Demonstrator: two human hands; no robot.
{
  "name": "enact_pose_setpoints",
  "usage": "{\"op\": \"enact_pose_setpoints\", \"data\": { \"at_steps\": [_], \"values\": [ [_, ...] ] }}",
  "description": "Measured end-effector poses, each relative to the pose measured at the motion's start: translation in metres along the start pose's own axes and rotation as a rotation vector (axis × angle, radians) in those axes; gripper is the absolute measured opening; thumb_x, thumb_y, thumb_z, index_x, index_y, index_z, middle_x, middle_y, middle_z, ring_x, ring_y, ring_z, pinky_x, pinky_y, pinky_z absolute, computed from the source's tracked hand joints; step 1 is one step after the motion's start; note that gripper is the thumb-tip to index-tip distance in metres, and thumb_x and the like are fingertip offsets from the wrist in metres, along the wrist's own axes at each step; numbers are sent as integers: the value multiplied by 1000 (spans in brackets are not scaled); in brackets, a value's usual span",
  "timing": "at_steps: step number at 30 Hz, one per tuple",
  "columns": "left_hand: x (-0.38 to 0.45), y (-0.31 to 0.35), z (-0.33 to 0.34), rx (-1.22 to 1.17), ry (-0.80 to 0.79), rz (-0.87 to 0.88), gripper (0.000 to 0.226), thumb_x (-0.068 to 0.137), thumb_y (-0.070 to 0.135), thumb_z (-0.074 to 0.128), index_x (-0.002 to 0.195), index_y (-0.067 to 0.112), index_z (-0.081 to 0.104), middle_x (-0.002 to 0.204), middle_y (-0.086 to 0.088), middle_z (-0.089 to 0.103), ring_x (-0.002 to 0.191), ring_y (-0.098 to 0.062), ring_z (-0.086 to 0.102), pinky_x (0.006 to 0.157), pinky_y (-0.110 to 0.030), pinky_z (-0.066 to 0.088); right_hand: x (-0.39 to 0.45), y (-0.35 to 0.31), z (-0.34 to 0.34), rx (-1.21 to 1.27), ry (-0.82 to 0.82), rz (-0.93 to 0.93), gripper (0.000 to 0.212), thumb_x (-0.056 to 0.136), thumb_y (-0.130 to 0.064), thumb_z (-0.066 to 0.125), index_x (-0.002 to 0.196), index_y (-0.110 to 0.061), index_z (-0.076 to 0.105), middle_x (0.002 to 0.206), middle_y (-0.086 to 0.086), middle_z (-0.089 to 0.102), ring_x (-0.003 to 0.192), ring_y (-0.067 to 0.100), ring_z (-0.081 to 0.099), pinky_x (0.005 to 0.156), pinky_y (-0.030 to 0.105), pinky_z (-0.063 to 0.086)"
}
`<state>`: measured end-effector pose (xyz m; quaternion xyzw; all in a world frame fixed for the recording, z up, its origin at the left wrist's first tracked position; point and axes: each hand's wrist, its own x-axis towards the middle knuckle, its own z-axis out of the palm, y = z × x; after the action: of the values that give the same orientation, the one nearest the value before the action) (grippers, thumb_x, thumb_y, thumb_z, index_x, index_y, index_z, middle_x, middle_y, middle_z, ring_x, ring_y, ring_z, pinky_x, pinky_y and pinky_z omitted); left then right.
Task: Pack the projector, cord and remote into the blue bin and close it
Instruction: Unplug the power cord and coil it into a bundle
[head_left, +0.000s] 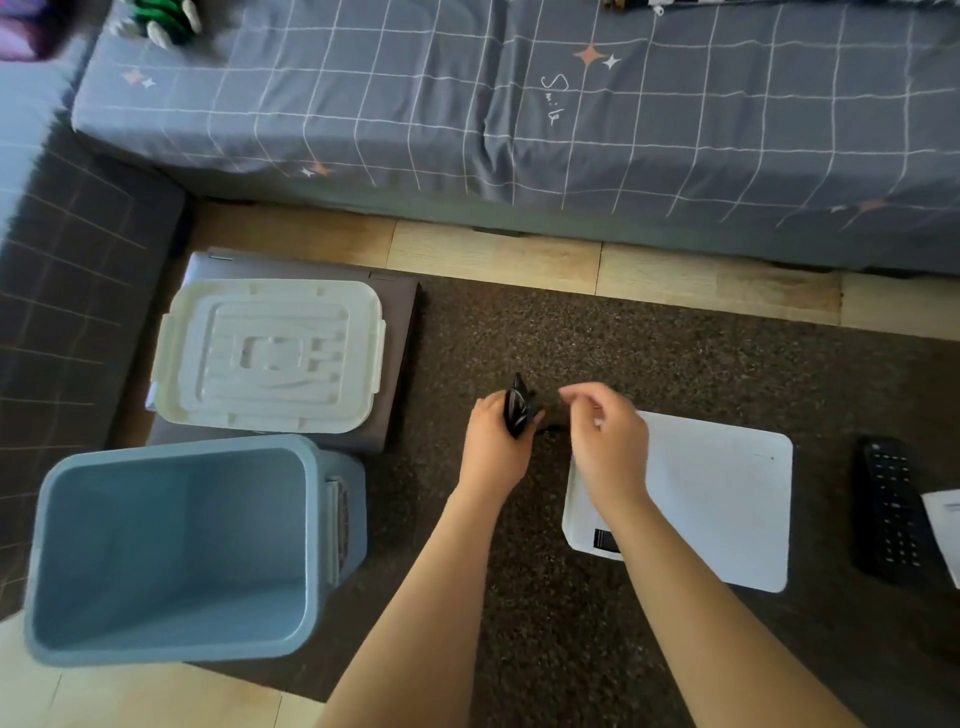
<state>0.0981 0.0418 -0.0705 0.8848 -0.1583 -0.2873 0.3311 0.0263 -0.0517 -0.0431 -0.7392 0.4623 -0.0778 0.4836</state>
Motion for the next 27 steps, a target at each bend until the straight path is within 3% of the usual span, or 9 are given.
{"op": "enact_pose_setpoints", "data": {
  "at_steps": [1,3,7,9,13,17,20,23,27],
  "values": [
    [3,-1,2,50,-19,4,16,87,16,61,102,16,67,103,-1,67,106,-24,55,102,-33,37,0,7,-5,-56,99,-32,25,87,-9,48,100,-18,68,99,-5,67,97,14,56,78,23,41],
    [5,-3,2,156,-60,25,24,85,10,59,106,20,67,101,-3,71,100,-25,58,95,-30,36,2,20,-12,-208,170,-108,27,84,-3,52,105,-12,66,109,3,67,107,23,54,88,30,40],
    [11,-5,10,285,-224,93,19,85,28,63,99,16,69,101,-1,62,90,-26,60,92,-42,43,5,44,-13,-451,4,-151,34,86,-6,53,118,-12,63,125,5,61,126,27,45,112,41,19],
    [14,-4,16,338,-240,132,25,85,35,63,101,17,69,104,1,62,90,-24,61,90,-40,40,4,52,-11,-550,-20,-214,32,89,-16,52,120,-14,61,122,5,63,125,25,48,113,43,15],
    [18,-2,23,449,-187,215,18,86,33,59,98,23,68,96,1,71,90,-23,63,79,-32,30,1,58,-7,-720,15,-305,40,87,-29,38,118,-17,60,114,3,64,115,26,54,110,49,24],
    [21,-2,23,439,-202,197,8,84,23,58,77,23,62,86,0,70,85,-25,62,76,-31,24,2,61,-4,-779,42,-322,38,89,-31,37,117,-18,60,112,3,64,111,26,55,110,49,25],
    [21,-3,23,457,-174,211,16,82,18,58,69,26,52,80,0,67,82,-25,61,74,-30,24,2,63,-2,-800,56,-328,39,89,-33,36,116,-17,59,110,6,64,108,28,55,111,49,22],
    [17,-6,27,476,-141,232,15,81,14,57,91,18,68,92,-1,69,94,-25,58,77,-35,34,2,62,-2,-803,60,-323,38,88,-33,36,115,-18,58,109,6,63,107,28,55,111,48,19],
    [13,-9,30,344,-161,195,30,82,9,60,112,9,66,116,-5,65,101,-28,62,83,-35,47,2,58,-3,-809,40,-310,38,89,-34,35,114,-18,58,109,6,63,107,28,54,111,49,21]
  ]
}}
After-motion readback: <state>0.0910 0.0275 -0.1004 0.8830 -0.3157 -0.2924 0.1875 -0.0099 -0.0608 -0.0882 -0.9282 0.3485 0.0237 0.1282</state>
